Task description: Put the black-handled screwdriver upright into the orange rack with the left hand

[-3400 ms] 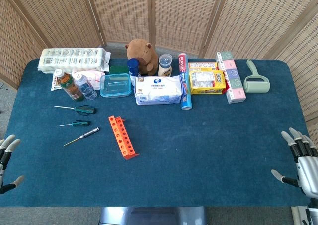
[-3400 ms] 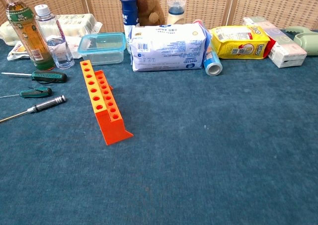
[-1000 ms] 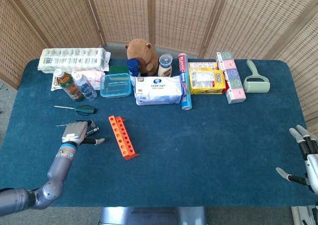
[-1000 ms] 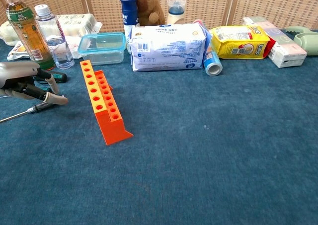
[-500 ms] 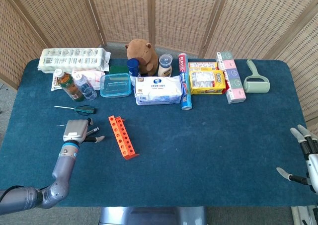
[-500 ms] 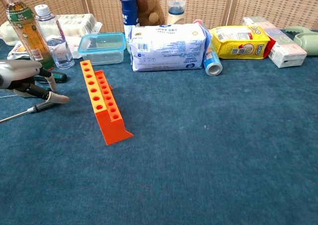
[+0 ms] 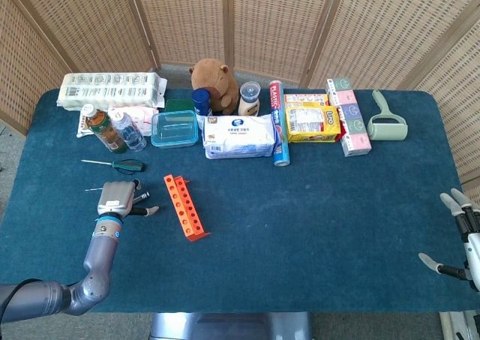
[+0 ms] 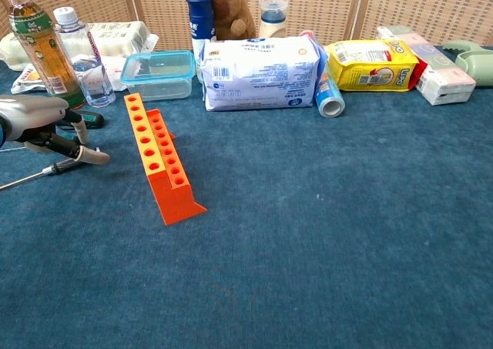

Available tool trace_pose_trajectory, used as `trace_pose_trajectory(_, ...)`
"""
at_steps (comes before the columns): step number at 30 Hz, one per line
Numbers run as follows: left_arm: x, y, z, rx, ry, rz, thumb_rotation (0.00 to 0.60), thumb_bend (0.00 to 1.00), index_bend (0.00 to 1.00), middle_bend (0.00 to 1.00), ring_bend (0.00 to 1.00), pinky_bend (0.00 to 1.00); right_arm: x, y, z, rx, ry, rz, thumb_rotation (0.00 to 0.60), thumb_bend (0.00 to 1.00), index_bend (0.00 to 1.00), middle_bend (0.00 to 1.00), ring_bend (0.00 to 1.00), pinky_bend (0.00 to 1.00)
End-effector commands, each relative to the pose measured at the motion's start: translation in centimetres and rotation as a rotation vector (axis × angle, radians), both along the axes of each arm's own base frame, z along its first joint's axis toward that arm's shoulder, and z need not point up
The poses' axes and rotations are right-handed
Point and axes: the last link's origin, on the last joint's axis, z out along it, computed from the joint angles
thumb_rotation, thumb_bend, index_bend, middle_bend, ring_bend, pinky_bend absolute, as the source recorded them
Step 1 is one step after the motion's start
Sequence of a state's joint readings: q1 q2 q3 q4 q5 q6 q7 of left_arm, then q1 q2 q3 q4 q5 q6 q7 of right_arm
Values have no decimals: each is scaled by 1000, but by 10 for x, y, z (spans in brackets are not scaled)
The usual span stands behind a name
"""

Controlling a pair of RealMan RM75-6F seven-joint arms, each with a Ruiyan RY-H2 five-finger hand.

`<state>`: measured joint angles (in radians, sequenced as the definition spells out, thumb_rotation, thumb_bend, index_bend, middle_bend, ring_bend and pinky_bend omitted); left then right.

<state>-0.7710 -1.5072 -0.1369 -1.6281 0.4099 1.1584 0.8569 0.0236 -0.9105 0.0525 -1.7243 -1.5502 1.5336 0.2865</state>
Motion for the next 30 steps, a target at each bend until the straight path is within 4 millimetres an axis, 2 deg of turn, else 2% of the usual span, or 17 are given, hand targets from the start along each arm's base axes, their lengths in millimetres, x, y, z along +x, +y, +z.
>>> trace_pose_trajectory(1, 1, -1, -2, -6, -2, 2, 111, 66, 287, 996, 959, 973, 0, 0, 0, 0, 0, 0, 600, 51, 55, 0, 0, 0)
trace_pose_trajectory(30, 7, -10, -15, -49, -21, 13, 110, 74, 287, 996, 959, 973, 1, 0, -3, 3, 6, 5, 600, 51, 55, 0, 0, 0)
